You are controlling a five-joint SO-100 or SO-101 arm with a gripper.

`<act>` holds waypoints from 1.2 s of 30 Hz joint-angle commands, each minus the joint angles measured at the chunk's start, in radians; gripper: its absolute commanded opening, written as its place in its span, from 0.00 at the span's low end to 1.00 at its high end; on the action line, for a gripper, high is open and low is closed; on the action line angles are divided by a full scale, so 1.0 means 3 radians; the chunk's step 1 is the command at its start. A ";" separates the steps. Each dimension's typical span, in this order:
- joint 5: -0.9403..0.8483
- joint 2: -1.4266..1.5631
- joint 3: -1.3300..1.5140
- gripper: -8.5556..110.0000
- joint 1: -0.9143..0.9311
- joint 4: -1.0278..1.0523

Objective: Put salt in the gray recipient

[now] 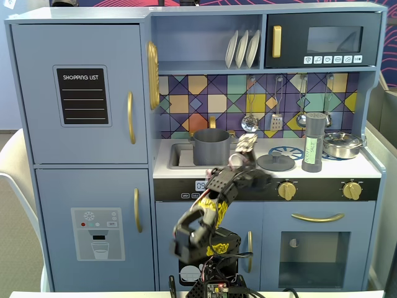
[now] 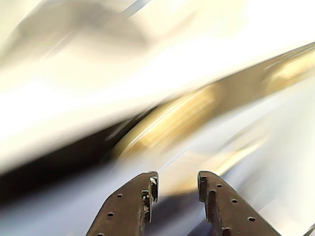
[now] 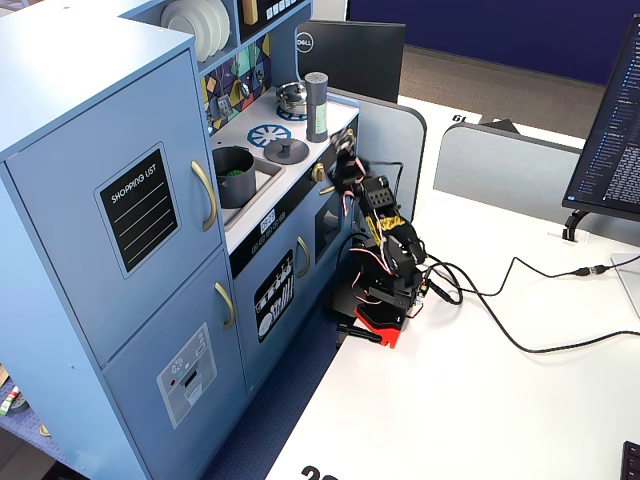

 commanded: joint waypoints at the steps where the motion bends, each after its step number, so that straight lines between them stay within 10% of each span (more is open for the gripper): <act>1: 0.0184 -0.0164 -0.0245 0.07 0.0184 -0.0900; 6: 0.0107 -0.0547 -0.0230 0.10 0.0220 -0.1841; 14: 0.0358 -0.1161 -0.0547 0.45 0.0383 -0.2321; 36: 0.0568 -0.3165 -0.2112 0.47 0.0302 -0.2710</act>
